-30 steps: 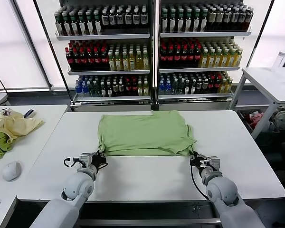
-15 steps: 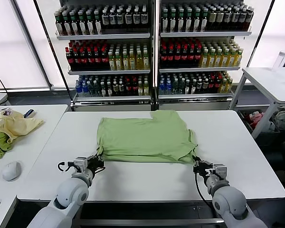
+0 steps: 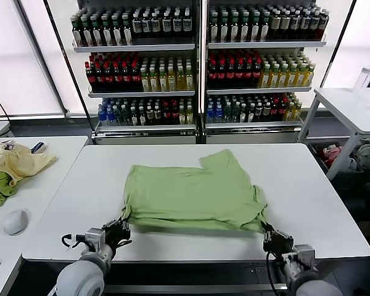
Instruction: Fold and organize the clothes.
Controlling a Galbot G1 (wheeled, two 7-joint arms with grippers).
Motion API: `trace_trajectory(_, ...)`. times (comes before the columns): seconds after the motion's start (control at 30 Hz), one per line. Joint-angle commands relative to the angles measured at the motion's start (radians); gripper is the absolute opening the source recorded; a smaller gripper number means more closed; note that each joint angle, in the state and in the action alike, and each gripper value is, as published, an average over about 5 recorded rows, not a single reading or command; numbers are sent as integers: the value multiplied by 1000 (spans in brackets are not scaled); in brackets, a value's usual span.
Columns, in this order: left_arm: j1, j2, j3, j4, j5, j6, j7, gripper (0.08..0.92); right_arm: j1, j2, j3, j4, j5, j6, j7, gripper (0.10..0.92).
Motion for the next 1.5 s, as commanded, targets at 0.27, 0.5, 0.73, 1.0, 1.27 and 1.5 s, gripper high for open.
trace_trajectory(0.27,204,16,-37,-129,100,20,11,198,-158,14,42,102,-158,-9,-31,260)
trace_trajectory(0.5,213,11,-46,-163,133,19,-5,397,-95,-13,78,116,-143,55,-31,458)
trace_trajectory(0.73,125,30,-64,-145,108,-1,-27,587,153,-53,28,13,-14,25,11,657)
trace_trajectory(1.0,-201,48,27,67,-31,-36,-23,798,608,-46,-220,-271,124,-47,64,815)
trace_trajectory(1.27,-542,-3,213,384,-88,-30,-14,823,936,18,-384,-595,169,-70,72,823)
trace_trajectory(1.5,-747,-77,311,647,-79,-36,-6,823,1129,79,-471,-830,192,-84,56,823)
